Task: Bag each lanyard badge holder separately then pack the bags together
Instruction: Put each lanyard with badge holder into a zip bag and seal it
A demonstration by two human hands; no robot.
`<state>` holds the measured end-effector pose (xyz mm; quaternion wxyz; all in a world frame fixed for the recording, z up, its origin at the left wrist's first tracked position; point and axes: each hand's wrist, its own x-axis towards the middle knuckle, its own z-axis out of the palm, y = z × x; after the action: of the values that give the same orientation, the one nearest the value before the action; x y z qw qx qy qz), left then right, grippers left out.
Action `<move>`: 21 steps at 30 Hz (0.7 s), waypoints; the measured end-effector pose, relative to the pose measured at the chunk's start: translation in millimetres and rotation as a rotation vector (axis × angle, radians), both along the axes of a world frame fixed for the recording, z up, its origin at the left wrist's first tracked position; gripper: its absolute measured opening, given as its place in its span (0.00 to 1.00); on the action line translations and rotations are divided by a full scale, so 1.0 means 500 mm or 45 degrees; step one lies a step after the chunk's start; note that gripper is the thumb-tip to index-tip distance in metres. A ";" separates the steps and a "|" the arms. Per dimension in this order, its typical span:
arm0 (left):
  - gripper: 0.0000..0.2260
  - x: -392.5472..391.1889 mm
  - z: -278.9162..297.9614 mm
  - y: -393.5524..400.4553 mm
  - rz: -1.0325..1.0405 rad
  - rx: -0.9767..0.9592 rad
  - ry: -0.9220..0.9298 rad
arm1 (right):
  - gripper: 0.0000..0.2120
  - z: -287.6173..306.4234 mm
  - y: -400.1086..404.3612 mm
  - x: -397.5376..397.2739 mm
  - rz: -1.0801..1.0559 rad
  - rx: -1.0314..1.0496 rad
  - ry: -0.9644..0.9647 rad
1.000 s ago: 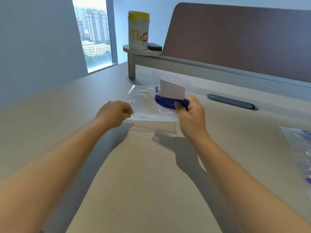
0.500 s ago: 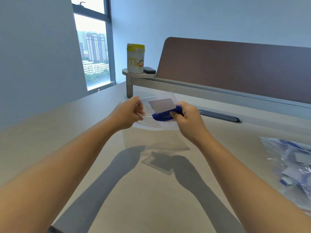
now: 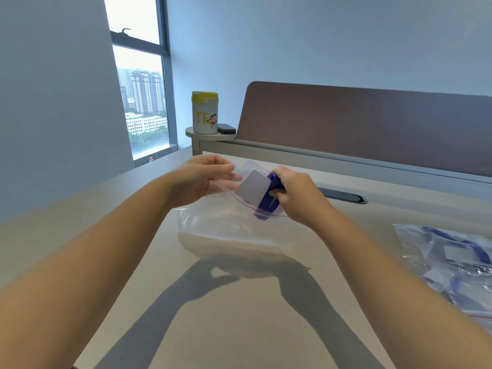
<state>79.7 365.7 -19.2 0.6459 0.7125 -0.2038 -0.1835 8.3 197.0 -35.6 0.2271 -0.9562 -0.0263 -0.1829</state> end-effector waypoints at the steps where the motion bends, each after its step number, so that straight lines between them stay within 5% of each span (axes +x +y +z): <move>1: 0.04 -0.003 0.006 0.000 -0.052 0.018 0.002 | 0.14 0.002 -0.003 0.000 -0.008 0.002 -0.005; 8: 0.17 -0.009 -0.009 -0.009 -0.049 0.326 -0.271 | 0.13 -0.007 -0.009 -0.004 0.012 0.099 0.054; 15: 0.11 -0.008 -0.015 -0.029 0.157 0.014 -0.267 | 0.11 -0.002 0.000 0.007 0.041 0.109 0.143; 21: 0.12 -0.004 0.001 -0.035 0.248 -0.364 -0.132 | 0.26 0.004 0.019 0.012 -0.001 -0.015 0.133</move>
<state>77.7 348.4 -18.5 0.7439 0.6384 -0.1907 -0.0522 14.2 206.4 -33.5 0.2226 -0.9657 -0.0152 -0.1325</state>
